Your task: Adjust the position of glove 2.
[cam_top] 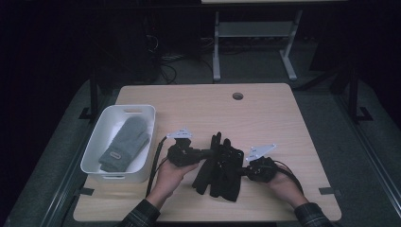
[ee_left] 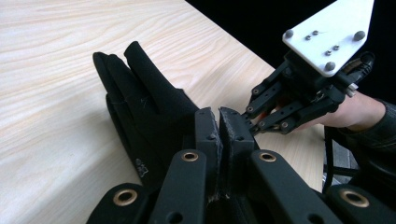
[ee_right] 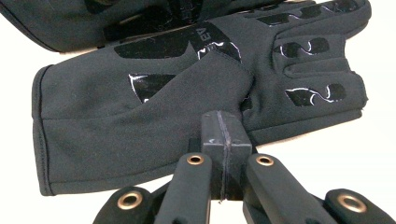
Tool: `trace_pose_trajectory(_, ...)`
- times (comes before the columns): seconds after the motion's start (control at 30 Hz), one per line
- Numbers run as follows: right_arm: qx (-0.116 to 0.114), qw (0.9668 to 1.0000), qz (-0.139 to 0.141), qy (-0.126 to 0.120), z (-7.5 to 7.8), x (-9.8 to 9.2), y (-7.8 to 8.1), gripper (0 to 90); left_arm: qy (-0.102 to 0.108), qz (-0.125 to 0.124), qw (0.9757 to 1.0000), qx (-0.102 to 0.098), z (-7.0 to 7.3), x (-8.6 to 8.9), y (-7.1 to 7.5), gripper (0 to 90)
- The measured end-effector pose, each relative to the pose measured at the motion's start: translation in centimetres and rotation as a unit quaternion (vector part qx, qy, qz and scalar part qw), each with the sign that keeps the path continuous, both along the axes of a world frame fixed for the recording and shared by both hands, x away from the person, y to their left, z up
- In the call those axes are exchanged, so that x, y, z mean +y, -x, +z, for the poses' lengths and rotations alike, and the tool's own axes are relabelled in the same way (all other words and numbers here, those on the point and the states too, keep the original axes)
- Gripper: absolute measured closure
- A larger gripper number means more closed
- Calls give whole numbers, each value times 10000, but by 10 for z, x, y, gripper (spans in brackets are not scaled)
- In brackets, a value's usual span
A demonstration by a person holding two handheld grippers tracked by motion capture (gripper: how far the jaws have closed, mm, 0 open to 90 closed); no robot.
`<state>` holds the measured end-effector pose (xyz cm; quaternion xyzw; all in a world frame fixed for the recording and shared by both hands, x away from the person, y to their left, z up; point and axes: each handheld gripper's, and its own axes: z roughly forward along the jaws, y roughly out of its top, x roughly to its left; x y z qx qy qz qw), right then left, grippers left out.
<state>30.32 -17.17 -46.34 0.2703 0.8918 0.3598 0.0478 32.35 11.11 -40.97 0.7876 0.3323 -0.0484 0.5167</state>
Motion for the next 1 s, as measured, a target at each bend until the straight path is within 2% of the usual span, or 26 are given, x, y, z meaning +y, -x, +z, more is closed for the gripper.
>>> trace_pose_trajectory(0.27,-5,9999,97,-25,0,12,-4,900,-5,1,10000,-45,0,-8,-5,864)
trace_pose_trajectory(0.43,-46,9999,151,15,0,18,-7,900,-127,9,9998,-126,-1,-13,-6,864)
trace_pose_trajectory(0.7,-47,9998,199,-4,0,25,-7,900,-214,-115,9996,-116,-6,-29,-6,863)
trace_pose_trajectory(0.97,-30,9998,177,-15,0,22,-8,900,-120,-244,9996,-37,-12,-42,-8,846)
trace_pose_trajectory(1.0,-29,9998,172,-16,0,22,-8,900,-82,-286,9996,-14,-13,-43,-8,820)
